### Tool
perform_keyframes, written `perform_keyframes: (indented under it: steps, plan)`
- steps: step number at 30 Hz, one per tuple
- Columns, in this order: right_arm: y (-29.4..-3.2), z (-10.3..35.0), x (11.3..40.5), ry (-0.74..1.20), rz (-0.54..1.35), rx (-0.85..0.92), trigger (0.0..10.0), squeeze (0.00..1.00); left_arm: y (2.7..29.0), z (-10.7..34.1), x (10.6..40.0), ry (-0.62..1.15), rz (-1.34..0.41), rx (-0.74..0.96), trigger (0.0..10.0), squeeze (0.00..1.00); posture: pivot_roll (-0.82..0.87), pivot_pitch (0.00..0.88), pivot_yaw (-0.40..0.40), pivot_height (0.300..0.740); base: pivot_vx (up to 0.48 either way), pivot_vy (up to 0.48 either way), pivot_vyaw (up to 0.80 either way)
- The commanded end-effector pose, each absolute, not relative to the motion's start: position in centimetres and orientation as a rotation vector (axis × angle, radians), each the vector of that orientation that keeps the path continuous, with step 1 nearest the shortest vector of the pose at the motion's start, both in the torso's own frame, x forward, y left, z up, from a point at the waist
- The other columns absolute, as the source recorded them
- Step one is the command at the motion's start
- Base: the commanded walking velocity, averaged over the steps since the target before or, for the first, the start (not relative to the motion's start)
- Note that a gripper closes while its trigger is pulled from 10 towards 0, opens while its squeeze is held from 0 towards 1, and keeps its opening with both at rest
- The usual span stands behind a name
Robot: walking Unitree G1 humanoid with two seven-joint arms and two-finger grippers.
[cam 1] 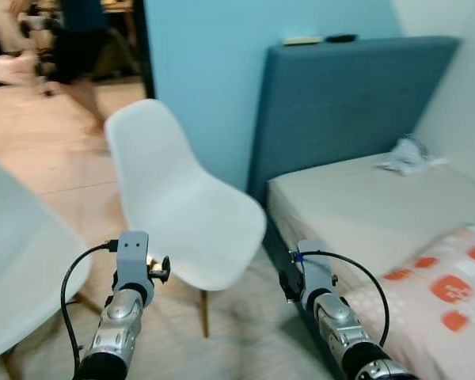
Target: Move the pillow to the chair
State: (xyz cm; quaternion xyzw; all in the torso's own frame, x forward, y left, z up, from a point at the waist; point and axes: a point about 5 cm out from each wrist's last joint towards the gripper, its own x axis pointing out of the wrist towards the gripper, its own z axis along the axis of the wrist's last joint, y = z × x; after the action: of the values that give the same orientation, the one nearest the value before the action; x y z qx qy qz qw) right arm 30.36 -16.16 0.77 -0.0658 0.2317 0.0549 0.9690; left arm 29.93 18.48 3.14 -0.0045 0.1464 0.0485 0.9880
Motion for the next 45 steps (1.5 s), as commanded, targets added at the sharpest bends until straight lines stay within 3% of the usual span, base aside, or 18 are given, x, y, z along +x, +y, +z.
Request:
perform_keyframes:
  steps: [1, 29, 45]
  plan:
    - [-16.1, 0.6, 30.3, 0.480, 0.115, -0.137, 10.0, 0.00, 18.6, 3.0, 29.8, 0.301, 0.100, 0.000, 10.0, 0.00, -0.01, 0.032, -0.030, 0.705, 0.000, 0.000, -0.80]
    - [-16.2, 0.8, 30.4, 0.476, 0.108, -0.132, 10.0, 0.00, 18.7, 2.9, 29.7, 0.306, 0.103, 0.001, 10.0, 0.00, -0.01, 0.036, -0.029, 0.705, 0.000, 0.000, -0.80]
    - [-15.8, 0.7, 30.3, 0.463, 0.074, -0.099, 10.0, 0.00, 19.6, 3.7, 30.5, 0.301, 0.078, 0.008, 10.0, 0.00, 0.01, 0.028, 0.039, 0.705, 0.000, 0.000, -0.80]
